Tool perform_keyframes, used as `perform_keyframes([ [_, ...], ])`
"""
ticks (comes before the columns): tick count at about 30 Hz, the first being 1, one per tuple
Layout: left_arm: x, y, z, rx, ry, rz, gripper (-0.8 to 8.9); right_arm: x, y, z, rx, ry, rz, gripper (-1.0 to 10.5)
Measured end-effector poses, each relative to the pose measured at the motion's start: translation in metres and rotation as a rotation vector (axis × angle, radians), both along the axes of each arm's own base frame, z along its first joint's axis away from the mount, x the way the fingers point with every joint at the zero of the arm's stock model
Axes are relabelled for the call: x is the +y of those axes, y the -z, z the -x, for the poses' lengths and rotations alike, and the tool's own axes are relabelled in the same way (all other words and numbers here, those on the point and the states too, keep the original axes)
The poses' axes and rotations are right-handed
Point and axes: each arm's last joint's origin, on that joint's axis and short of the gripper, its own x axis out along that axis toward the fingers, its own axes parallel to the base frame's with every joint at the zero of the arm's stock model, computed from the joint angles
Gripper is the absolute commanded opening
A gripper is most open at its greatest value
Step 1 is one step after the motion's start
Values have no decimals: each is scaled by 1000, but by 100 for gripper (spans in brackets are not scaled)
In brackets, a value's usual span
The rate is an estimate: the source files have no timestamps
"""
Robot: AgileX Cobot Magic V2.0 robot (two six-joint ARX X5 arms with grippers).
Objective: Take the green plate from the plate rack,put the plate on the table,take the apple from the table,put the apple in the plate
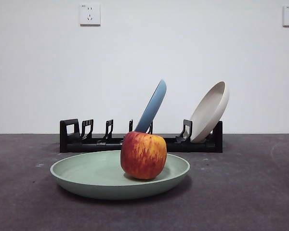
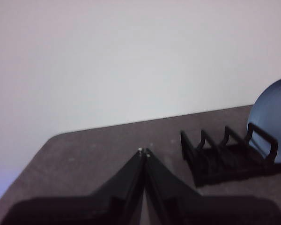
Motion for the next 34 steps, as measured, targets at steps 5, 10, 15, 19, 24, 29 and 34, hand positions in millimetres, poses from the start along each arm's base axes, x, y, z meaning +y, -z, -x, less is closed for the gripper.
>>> perform_keyframes([
  [5, 2, 32, -1, 51, -20, 7, -3, 0, 0, 0, 0, 0, 0, 1],
  [10, 2, 54, 0, 117, -24, 25, -3, 0, 0, 0, 0, 0, 0, 1],
  [15, 2, 69, 2, 174, -26, 31, -3, 0, 0, 0, 0, 0, 0, 1],
  [19, 3, 77, 4, 213, -38, 41, -3, 0, 0, 0, 0, 0, 0, 1],
  [24, 3, 87, 5, 239, -43, 96, -3, 0, 0, 0, 0, 0, 0, 1],
  [29, 2, 88, 5, 243, -31, 140, -3, 0, 0, 0, 0, 0, 0, 1],
  [34, 2, 88, 5, 243, -32, 150, -3, 0, 0, 0, 0, 0, 0, 1],
])
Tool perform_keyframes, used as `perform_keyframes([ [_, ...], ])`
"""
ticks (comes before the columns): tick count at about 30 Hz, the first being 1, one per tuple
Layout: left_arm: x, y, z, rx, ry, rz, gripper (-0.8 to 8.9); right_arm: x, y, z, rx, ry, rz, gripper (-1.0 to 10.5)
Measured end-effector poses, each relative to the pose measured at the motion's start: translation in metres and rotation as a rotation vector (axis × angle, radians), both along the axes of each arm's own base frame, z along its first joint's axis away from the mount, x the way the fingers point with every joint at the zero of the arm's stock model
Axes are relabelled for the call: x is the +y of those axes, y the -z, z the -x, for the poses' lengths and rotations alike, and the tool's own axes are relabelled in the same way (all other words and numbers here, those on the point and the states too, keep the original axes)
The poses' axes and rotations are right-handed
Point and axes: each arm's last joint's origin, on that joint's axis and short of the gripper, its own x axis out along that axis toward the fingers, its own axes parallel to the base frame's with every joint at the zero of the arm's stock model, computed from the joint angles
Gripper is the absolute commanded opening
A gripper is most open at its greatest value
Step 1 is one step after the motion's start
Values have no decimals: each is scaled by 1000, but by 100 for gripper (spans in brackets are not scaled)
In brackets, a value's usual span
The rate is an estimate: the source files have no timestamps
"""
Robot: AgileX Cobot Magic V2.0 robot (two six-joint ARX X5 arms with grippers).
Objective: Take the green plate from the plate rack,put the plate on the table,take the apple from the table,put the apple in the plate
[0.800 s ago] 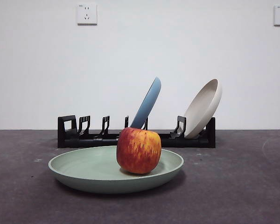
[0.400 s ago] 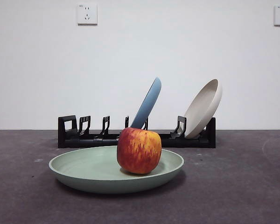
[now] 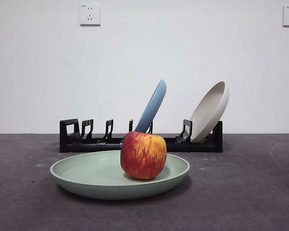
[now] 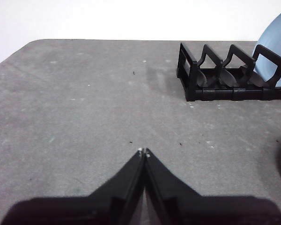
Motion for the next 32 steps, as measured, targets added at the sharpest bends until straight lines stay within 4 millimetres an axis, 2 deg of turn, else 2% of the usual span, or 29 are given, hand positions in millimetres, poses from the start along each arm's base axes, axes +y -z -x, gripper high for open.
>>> perform_keyframes([
  [17, 0, 0, 0, 0, -1, 7, -3, -2, -1, 1, -13, 8, -2, 1],
  [21, 0, 0, 0, 0, -2, 7, -3, -14, -7, 1, -143, 44, -26, 1],
  [25, 0, 0, 0, 0, -1, 7, -3, -31, -14, -5, -366, 211, -137, 1],
  [29, 0, 0, 0, 0, -1, 7, -3, -45, 7, -13, -504, 376, -187, 1],
  [32, 0, 0, 0, 0, -1, 7, -3, -53, 37, -19, -592, 443, -231, 1],
])
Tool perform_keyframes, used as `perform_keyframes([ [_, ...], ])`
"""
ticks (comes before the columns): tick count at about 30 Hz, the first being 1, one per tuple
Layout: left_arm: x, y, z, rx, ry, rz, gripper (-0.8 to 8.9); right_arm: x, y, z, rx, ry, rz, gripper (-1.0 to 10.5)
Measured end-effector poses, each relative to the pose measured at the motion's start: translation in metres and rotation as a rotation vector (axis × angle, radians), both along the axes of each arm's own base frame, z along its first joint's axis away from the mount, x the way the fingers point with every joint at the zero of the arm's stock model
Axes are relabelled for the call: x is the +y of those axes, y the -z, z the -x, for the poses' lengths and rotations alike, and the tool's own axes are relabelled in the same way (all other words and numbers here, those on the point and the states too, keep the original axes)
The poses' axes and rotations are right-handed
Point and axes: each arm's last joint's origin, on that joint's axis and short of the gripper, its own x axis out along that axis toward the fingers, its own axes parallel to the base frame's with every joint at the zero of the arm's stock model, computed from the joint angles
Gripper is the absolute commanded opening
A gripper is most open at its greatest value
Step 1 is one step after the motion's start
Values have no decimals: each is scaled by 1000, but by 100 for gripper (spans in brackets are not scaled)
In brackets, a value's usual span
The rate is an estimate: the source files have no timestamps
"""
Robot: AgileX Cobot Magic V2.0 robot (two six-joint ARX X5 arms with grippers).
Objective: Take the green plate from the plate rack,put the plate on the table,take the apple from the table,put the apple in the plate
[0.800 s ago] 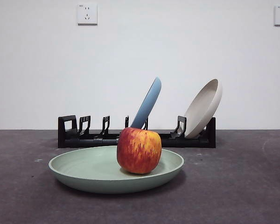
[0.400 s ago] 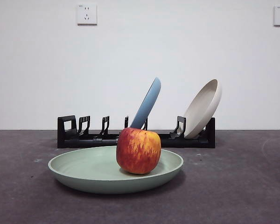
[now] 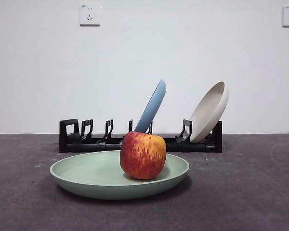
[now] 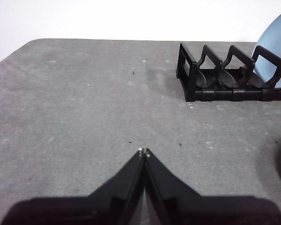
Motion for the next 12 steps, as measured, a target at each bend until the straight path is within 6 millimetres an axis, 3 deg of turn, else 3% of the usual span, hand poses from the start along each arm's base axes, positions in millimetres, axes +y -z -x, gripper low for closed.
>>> perform_keyframes([
  [6, 0, 0, 0, 0, 0, 0, -3, -11, 65, -9, -72, 113, -56, 1],
  [12, 0, 0, 0, 0, 0, 0, -3, -14, 105, -10, -58, 151, -69, 1],
])
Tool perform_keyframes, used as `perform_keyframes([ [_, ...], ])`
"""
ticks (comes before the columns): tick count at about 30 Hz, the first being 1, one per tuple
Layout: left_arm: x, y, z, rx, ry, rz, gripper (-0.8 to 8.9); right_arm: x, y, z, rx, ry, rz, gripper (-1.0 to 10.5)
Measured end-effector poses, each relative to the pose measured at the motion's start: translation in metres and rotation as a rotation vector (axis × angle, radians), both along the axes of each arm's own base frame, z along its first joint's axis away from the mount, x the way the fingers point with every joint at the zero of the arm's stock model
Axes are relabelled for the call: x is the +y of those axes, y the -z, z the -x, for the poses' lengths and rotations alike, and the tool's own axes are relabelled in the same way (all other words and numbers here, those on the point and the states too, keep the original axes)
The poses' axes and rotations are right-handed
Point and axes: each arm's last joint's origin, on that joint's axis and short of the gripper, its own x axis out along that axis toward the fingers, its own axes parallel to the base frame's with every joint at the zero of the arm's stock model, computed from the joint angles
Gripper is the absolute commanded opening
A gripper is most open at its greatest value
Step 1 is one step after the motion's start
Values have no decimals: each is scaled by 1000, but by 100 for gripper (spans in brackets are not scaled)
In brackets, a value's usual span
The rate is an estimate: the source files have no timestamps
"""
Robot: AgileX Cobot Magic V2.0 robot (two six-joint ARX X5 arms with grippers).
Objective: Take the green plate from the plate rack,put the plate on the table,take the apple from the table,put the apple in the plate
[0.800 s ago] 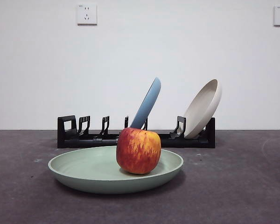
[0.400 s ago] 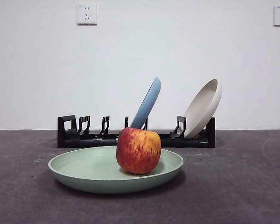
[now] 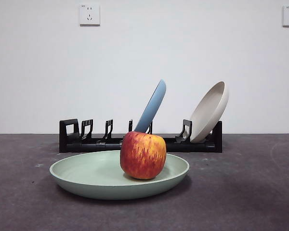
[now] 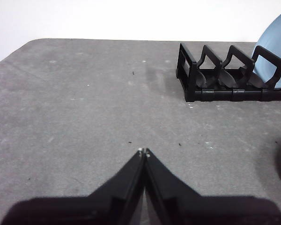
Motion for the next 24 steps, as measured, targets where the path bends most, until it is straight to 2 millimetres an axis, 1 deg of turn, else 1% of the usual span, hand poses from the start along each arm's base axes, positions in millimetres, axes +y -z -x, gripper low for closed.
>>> perform_keyframes([
  [8, 0, 0, 0, 0, 0, 0, -3, -2, 27, 0, 45, 20, 2, 1],
  [24, 0, 0, 0, 0, 0, 0, -3, -2, 26, 1, 14, 21, 0, 1],
])
